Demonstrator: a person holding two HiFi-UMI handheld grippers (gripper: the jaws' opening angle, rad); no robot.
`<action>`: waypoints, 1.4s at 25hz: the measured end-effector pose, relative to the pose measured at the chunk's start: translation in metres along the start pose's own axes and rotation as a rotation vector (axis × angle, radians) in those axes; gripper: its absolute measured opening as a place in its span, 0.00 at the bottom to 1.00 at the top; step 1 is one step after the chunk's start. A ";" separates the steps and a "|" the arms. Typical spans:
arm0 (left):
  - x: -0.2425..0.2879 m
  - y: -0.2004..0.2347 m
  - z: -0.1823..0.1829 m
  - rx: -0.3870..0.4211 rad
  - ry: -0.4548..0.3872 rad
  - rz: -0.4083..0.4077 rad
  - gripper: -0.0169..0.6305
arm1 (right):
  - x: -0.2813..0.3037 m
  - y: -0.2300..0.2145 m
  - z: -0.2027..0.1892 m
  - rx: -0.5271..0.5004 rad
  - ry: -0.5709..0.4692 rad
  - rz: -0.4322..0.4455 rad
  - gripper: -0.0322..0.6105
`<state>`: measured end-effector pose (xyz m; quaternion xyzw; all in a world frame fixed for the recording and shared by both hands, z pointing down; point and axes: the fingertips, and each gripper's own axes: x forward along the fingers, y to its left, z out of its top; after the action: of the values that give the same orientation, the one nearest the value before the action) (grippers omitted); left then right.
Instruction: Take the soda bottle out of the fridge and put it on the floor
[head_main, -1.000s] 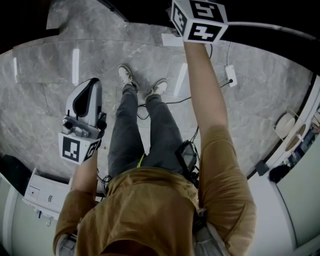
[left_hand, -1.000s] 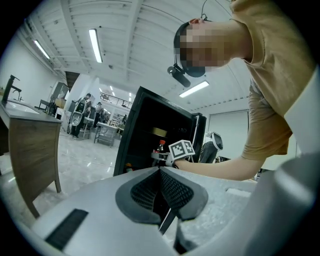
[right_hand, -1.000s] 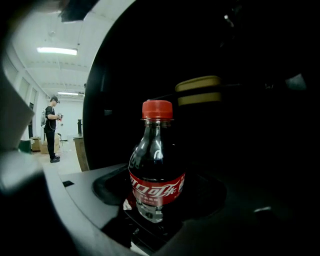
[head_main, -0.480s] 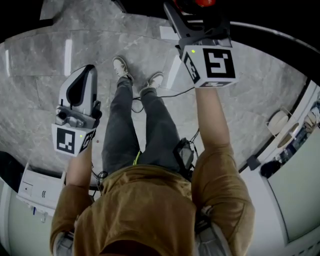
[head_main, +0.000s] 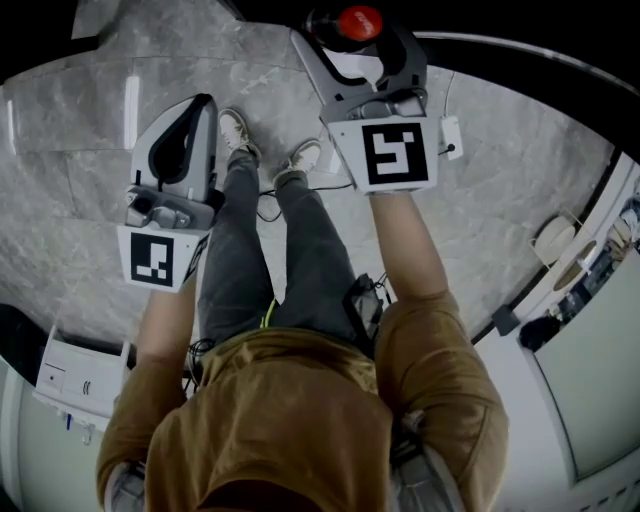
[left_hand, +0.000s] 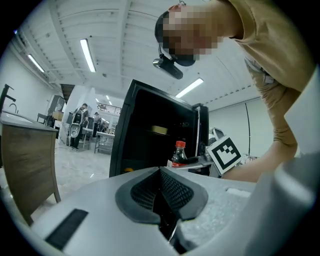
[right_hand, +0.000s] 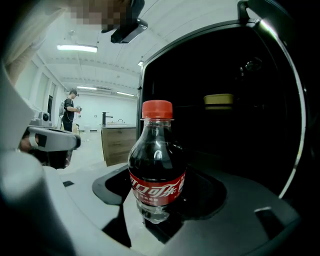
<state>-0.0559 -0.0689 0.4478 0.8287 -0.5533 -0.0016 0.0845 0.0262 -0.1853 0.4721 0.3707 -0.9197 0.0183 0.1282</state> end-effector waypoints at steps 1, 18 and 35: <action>0.004 -0.002 -0.002 0.001 -0.002 -0.005 0.03 | -0.001 0.005 -0.003 -0.002 0.003 0.012 0.51; 0.018 0.030 -0.150 0.035 0.069 -0.001 0.03 | 0.023 0.055 -0.176 -0.064 0.140 0.160 0.51; 0.050 0.094 -0.364 0.103 0.133 -0.051 0.03 | 0.106 0.099 -0.420 -0.135 0.267 0.299 0.51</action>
<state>-0.0877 -0.0992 0.8244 0.8442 -0.5244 0.0798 0.0780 -0.0216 -0.1310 0.9109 0.2152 -0.9384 0.0244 0.2694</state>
